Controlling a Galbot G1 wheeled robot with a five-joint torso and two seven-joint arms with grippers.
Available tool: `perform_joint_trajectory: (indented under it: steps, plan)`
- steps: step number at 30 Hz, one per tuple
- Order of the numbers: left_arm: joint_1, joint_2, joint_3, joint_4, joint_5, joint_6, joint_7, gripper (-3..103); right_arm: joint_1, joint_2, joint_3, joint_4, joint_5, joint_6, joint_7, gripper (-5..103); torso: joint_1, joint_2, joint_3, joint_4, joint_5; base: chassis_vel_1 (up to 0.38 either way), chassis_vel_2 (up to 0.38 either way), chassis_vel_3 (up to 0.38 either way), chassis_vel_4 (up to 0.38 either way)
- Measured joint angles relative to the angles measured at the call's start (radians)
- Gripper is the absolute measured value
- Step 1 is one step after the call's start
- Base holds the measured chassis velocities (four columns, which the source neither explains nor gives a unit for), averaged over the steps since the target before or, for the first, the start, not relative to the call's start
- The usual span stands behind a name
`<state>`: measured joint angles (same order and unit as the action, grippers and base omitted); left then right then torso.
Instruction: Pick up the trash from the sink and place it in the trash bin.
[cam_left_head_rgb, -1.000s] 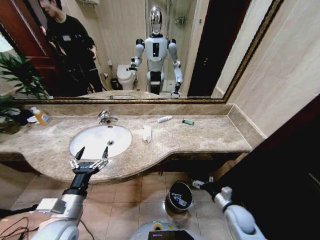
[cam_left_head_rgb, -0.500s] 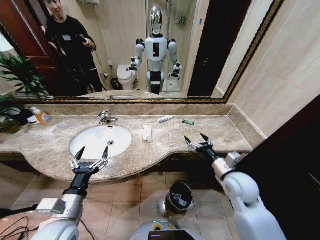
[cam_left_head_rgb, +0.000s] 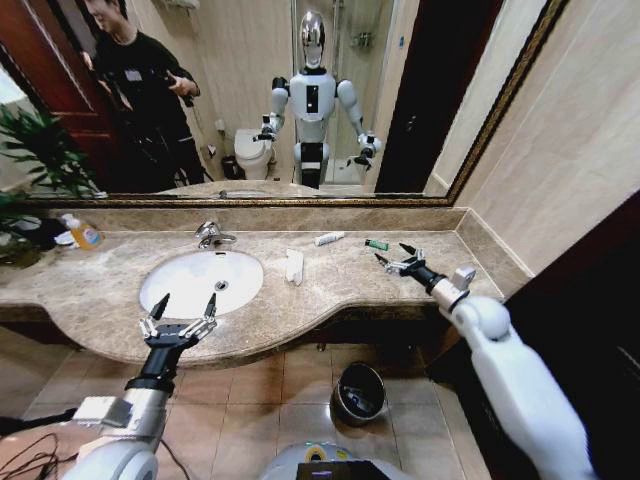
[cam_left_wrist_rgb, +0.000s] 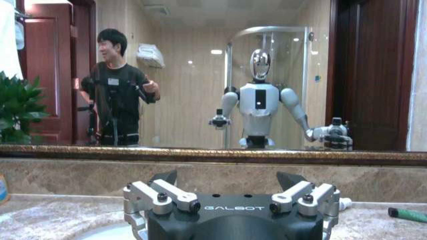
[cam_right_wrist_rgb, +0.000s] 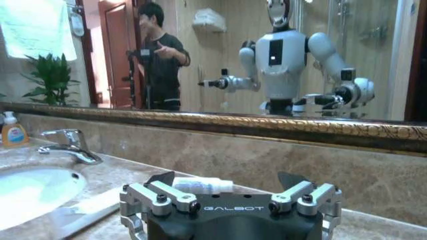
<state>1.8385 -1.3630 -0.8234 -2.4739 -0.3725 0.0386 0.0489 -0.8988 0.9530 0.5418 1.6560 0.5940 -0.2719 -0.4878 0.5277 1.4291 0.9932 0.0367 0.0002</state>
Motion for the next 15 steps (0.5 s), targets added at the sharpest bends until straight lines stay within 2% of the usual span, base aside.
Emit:
perform_joint_trajectory:
  steps: [5,10,15]
  plan:
    - [0.0,0.0,0.0,0.0,0.0,0.0,0.0,100,0.104,-0.007,-0.074,-0.085,-0.001,-0.001,-0.006,100,0.0,0.0,0.0,0.0002,-0.0004,0.0,0.0,0.0,0.0]
    - [0.0,0.0,0.0,0.0,0.0,0.0,0.0,100,0.214,0.045,-0.184,-0.189,-0.038,0.003,-0.007,100,0.0,0.0,0.0,0.0003,-0.0001,0.0,0.0,0.0,0.0]
    - [0.0,0.0,0.0,0.0,0.0,0.0,0.0,100,0.282,0.08,-0.248,-0.248,-0.057,-0.003,0.0,100,0.0,0.0,0.0,0.0002,-0.0004,0.0,0.0,0.0,0.0]
